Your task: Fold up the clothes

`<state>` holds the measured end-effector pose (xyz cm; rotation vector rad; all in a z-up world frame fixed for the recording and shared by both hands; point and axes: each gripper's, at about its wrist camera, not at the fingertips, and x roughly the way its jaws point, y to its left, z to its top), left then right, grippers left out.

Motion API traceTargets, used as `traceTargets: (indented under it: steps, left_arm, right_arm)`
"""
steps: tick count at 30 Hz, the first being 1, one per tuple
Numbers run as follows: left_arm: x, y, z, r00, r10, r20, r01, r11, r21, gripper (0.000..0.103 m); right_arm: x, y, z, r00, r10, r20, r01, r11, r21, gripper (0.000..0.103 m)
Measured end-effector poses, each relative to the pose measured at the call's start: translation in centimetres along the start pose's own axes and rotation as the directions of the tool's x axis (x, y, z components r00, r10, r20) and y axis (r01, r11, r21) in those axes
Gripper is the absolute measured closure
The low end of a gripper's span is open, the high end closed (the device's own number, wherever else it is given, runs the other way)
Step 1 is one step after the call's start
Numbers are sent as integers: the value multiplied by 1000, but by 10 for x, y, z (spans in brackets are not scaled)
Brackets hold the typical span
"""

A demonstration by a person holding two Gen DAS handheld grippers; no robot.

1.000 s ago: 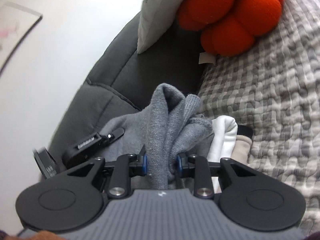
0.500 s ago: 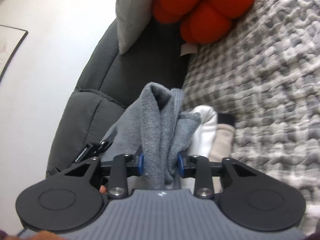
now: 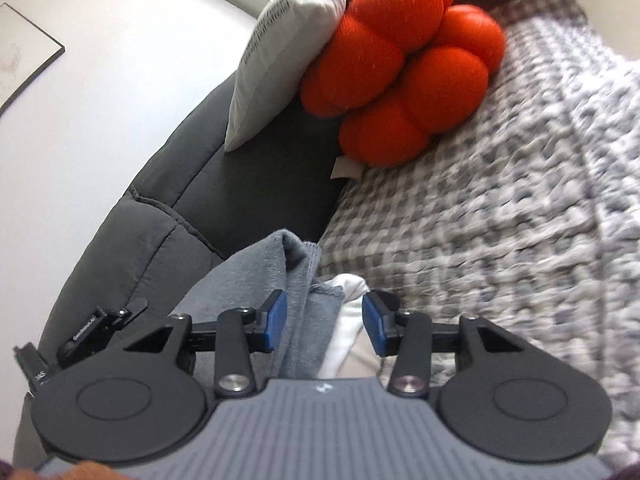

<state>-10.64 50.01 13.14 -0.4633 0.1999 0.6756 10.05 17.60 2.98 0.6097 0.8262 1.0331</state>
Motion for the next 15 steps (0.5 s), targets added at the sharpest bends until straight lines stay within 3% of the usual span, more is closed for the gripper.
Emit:
traceTargets:
  steps: [7, 13, 15]
  left_arm:
    - [16, -25, -32, 984, 107, -142, -88, 987, 132, 30]
    - [-47, -27, -15, 986, 115, -120, -113, 993, 18, 29]
    - [-83, -37, -17, 987, 129, -95, -127, 991, 33, 21]
  right_arm:
    - [-42, 35, -8, 997, -79, -16, 75, 983, -166, 54]
    - [-91, 55, -20, 981, -184, -55, 162, 946, -281, 47]
    - [-110, 57, -24, 979, -198, -55, 174, 941, -289, 41]
